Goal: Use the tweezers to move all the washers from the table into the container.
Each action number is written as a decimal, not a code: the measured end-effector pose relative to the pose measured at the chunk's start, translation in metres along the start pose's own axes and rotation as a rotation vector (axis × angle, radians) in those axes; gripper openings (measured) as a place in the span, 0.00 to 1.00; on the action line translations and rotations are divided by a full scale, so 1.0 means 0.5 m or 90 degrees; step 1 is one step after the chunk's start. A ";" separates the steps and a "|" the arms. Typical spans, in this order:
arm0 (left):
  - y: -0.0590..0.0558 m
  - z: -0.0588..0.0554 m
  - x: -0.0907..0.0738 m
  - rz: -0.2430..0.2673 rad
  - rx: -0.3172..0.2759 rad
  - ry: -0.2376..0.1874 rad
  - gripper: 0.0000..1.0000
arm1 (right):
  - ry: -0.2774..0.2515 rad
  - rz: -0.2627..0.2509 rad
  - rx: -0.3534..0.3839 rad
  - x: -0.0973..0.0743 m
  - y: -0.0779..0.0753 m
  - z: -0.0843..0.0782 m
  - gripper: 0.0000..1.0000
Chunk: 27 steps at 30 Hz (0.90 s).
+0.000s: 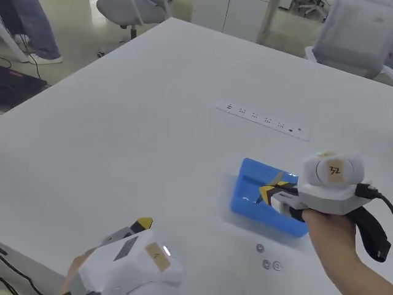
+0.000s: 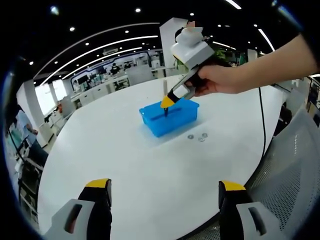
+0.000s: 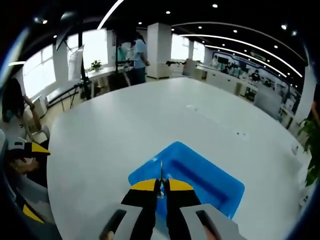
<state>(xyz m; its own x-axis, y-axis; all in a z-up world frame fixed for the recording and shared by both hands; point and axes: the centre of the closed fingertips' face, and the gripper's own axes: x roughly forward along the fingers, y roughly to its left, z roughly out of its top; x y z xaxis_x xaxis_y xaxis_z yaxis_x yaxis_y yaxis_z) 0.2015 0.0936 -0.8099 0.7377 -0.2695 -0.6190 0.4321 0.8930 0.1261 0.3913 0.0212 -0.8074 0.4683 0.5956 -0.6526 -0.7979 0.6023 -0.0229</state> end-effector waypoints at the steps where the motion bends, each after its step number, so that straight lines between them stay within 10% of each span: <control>1: 0.000 0.001 0.000 0.000 0.000 -0.001 0.91 | 0.000 0.001 0.001 0.000 0.000 -0.001 0.02; 27: -0.002 -0.001 0.000 -0.002 0.006 0.003 0.89 | 0.023 -0.004 0.016 0.011 -0.008 -0.039 0.02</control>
<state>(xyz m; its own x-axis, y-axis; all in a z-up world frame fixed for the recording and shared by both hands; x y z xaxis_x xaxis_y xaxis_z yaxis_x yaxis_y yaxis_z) 0.2010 0.0929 -0.8106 0.7339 -0.2709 -0.6228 0.4396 0.8885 0.1315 0.3895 0.0116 -0.8259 0.4590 0.5724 -0.6795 -0.7848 0.6197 -0.0080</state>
